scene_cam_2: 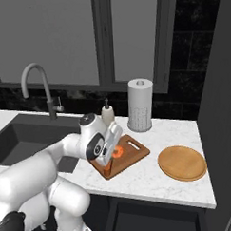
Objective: Pick up the knife from the drawer and place it on the cutting board. Then place the meat from the plate to the cutting board.
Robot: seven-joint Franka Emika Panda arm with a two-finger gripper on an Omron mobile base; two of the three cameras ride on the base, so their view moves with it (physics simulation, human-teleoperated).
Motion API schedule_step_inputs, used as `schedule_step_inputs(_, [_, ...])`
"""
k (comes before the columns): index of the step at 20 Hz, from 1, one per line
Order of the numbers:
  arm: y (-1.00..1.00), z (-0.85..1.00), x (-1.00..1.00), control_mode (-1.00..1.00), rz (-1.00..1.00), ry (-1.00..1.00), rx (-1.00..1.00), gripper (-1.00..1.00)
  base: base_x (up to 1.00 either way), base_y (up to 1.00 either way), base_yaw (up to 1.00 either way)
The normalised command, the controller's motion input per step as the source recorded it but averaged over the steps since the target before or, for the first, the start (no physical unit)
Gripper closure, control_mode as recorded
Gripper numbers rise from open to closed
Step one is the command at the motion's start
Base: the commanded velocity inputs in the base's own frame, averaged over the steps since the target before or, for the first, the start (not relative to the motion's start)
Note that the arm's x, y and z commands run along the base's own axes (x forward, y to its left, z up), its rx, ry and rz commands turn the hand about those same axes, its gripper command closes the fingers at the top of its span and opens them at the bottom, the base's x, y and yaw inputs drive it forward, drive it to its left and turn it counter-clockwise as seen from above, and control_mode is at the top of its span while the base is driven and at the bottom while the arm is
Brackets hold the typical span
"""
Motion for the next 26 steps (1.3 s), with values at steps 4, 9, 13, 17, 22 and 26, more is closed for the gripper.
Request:
schedule_step_inputs(4, [0.04, 0.05, 0.76, -1.00, 0.20, 0.05, 0.00, 1.00, 0.00, 0.00, 0.00])
schedule_step_inputs(9, [0.00, 0.00, 0.53, -1.00, 0.11, 0.07, 0.00, 1.00, 0.00, 0.00, 0.00])
schedule_step_inputs(13, [-0.06, 0.00, 0.21, -1.00, 0.01, 0.10, 0.00, 1.00, 0.00, 0.00, 0.00])
schedule_step_inputs(17, [-0.18, 0.00, 0.00, -1.00, 0.00, 0.07, 0.00, 1.00, 0.00, 0.00, 0.00])
schedule_step_inputs(22, [-0.21, -0.05, 0.00, -1.00, 0.00, 0.08, 0.00, 1.00, 0.00, 0.00, 0.00])
schedule_step_inputs(26, [-0.16, -0.22, 0.00, -1.00, 0.00, 0.07, 0.02, 1.00, 0.00, 0.00, 0.00])
